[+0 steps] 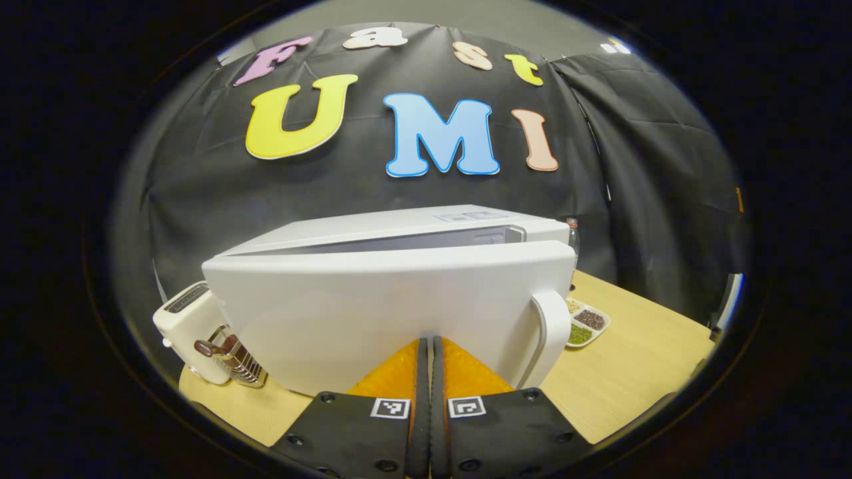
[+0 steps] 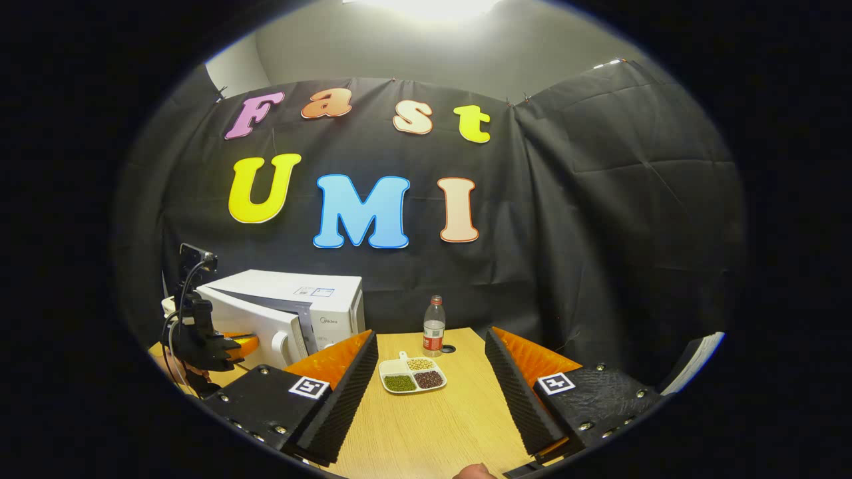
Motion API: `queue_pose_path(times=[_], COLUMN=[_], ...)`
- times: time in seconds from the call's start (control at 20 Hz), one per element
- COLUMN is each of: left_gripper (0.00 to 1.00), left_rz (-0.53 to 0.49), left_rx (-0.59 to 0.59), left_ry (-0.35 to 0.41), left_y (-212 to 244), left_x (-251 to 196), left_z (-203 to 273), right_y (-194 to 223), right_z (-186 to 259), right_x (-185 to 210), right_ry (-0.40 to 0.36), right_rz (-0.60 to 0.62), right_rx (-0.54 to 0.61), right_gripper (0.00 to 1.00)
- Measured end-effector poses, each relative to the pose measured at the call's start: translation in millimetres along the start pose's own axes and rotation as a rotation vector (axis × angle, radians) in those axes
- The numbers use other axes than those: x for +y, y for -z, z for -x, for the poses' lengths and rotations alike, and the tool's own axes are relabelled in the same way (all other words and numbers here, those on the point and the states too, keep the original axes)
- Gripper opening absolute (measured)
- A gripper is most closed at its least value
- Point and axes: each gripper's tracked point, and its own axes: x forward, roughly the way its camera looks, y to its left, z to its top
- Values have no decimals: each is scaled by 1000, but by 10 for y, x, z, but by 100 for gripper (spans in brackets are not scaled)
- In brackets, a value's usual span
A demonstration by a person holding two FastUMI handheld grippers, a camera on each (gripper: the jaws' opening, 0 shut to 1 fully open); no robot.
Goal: Open the microwave oven with the left hand, put the food in, and close the microwave oven.
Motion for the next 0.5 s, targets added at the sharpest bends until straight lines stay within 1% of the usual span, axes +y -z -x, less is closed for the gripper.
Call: queue_pose_path(times=[0.25, 0.5], left_gripper=[7, 7], left_rz=[-3, 14], left_rx=[-6, -12], left_ry=[6, -10], left_y=[-39, -95], left_x=[8, 58], left_z=[-206, -359], right_y=[51, 69], right_z=[-44, -61], right_x=[19, 44], right_ry=[24, 31], right_rz=[9, 24], right_rx=[19, 23], right_gripper=[98, 98])
